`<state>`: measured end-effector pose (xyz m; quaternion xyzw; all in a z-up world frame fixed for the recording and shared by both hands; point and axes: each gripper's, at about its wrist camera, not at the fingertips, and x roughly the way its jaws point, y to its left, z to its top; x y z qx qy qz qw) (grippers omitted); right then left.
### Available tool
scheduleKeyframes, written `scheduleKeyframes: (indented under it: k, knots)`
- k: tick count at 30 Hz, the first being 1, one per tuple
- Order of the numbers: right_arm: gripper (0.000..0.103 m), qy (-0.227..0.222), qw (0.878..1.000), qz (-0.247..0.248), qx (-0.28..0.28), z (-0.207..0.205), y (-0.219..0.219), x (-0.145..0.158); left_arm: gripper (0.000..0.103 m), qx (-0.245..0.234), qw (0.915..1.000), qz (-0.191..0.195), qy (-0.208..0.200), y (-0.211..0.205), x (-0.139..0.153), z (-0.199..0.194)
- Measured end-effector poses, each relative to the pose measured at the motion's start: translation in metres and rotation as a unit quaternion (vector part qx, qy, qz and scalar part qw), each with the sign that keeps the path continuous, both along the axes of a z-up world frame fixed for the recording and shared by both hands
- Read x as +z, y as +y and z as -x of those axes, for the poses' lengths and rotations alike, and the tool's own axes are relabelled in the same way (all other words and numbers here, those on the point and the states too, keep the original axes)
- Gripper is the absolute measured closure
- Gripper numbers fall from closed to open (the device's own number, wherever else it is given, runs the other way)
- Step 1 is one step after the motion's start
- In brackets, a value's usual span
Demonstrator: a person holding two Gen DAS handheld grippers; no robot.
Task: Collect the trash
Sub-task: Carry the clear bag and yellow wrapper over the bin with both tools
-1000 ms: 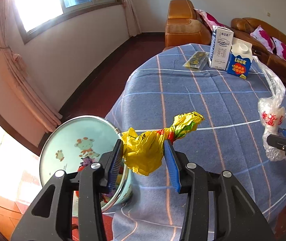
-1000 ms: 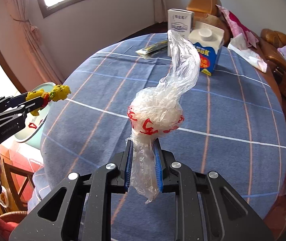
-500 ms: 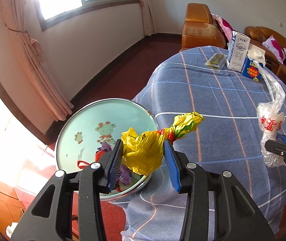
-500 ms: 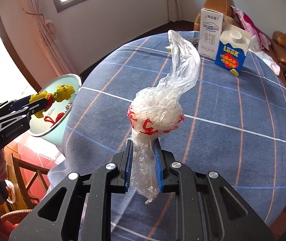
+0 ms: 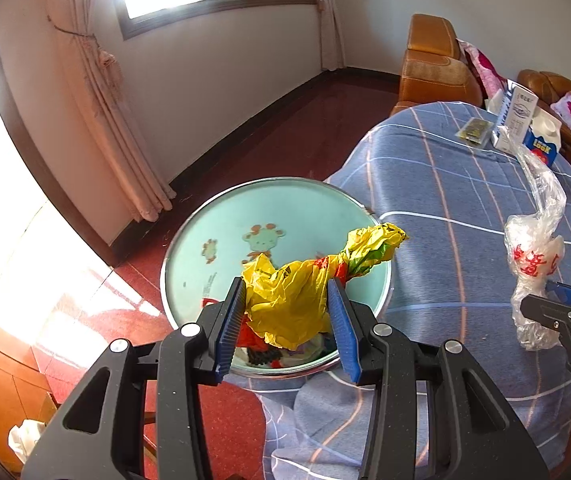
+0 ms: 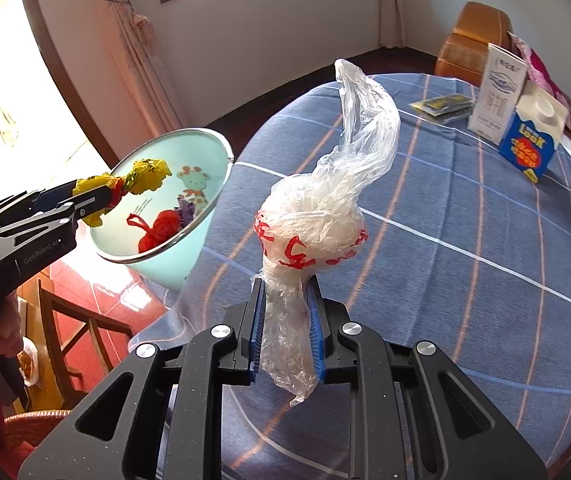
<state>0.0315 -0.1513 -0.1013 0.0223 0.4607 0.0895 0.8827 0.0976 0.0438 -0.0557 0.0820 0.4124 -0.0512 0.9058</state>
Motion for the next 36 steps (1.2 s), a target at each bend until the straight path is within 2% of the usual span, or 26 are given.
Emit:
scheduleKeyframes:
  k: [20, 36]
  knots:
    - [0.082, -0.003, 0.998, -0.011, 0.062, -0.022, 0.067, 0.0, 0.061, 0.053, 0.9986, 0.002, -0.006, 0.045, 0.001, -0.013]
    - [0.082, -0.016, 0.995, -0.013, 0.101, -0.051, 0.115, 0.003, 0.061, 0.073, 0.9973, 0.006, -0.002, 0.058, -0.005, -0.032]
